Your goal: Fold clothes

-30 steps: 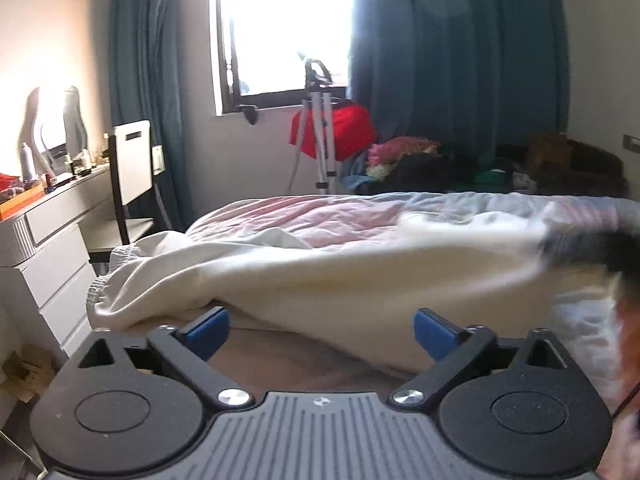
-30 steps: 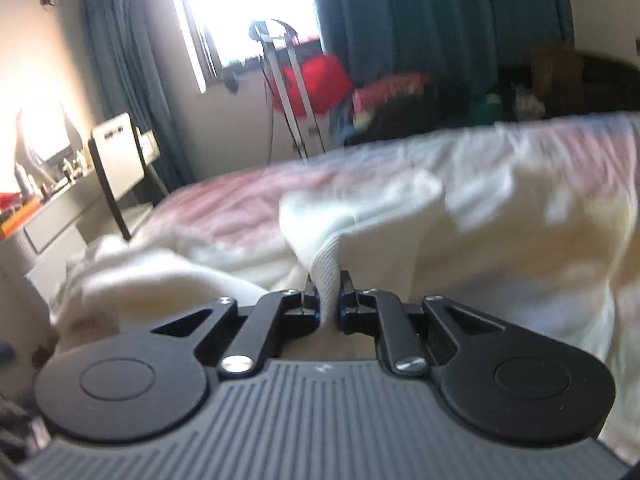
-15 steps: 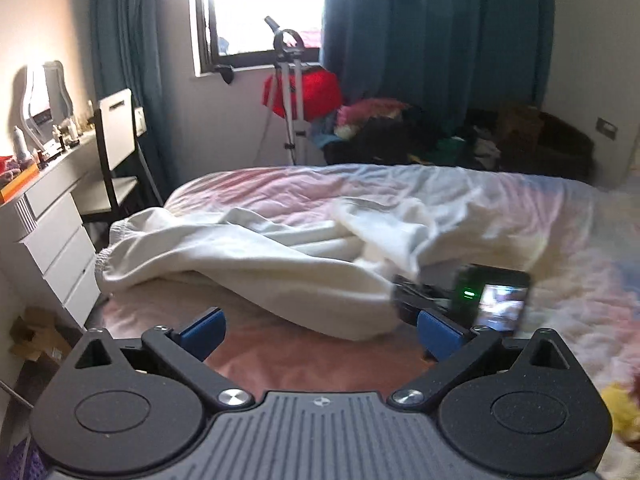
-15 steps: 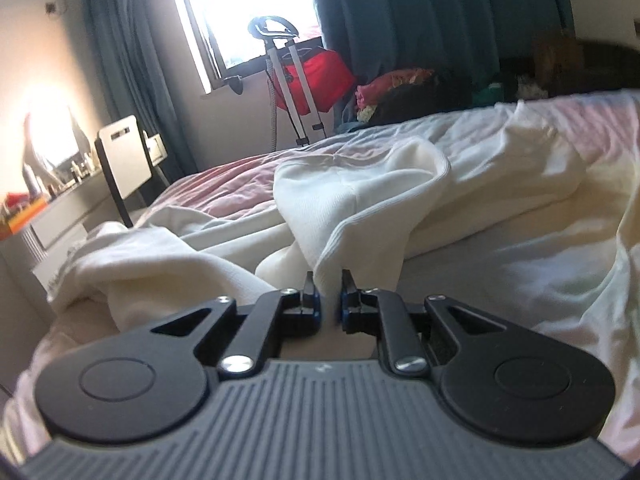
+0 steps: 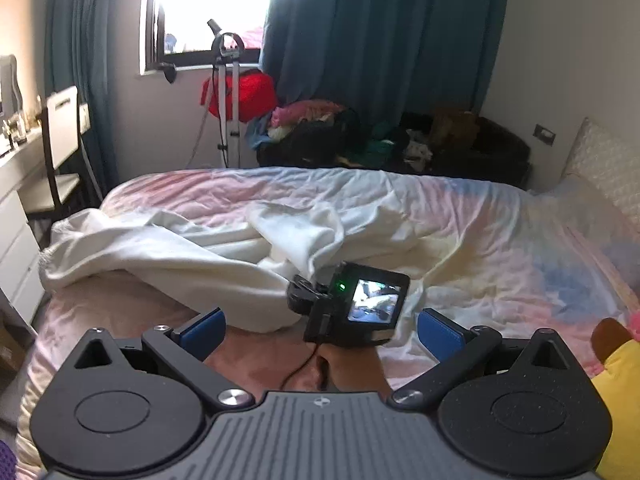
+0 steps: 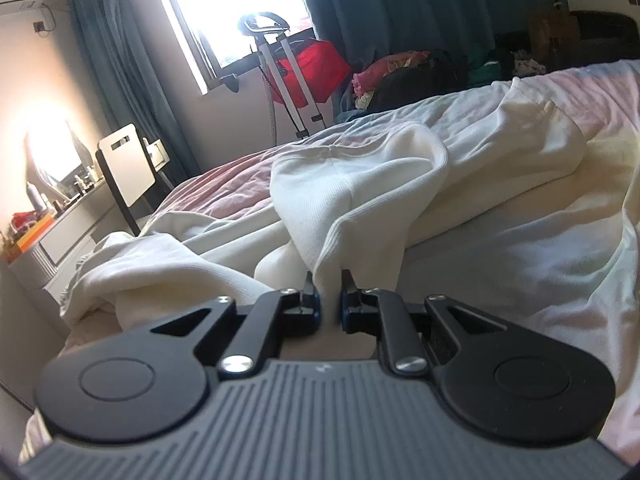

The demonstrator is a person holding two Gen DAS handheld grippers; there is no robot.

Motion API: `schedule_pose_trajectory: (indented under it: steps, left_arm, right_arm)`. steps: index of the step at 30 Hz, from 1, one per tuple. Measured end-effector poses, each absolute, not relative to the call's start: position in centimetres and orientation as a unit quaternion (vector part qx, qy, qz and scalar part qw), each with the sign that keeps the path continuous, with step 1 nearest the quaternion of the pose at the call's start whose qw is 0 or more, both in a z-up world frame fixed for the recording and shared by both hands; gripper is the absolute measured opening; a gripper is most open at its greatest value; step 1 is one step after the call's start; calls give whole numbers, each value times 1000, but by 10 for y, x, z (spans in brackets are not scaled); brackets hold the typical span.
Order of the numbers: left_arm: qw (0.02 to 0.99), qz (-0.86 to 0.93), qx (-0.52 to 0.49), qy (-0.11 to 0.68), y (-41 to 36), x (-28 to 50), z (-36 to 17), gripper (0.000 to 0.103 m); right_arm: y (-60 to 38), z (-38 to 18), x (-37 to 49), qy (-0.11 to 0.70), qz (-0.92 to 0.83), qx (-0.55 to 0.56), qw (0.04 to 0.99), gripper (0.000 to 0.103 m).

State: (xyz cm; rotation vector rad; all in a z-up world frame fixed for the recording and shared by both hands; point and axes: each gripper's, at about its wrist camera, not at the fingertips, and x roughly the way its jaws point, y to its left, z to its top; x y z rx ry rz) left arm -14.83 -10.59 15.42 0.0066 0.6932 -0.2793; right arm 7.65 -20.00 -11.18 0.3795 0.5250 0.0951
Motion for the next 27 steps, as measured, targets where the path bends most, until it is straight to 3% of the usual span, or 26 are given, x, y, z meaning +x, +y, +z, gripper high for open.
schedule_pose_trajectory:
  steps: [15,24,27]
  left_arm:
    - [933,-172,13,316,-127,-153,153,103]
    - [943,-96,59,311,-123,-98,90,103]
    - [948,-74,95,295,-119,-76,69,103]
  right_arm:
    - [-207,-114,81,264,52,207,941,14]
    - [-209,-113,80,265,56,195,943,14]
    - [-210,-112,80,265,58,191,943,21]
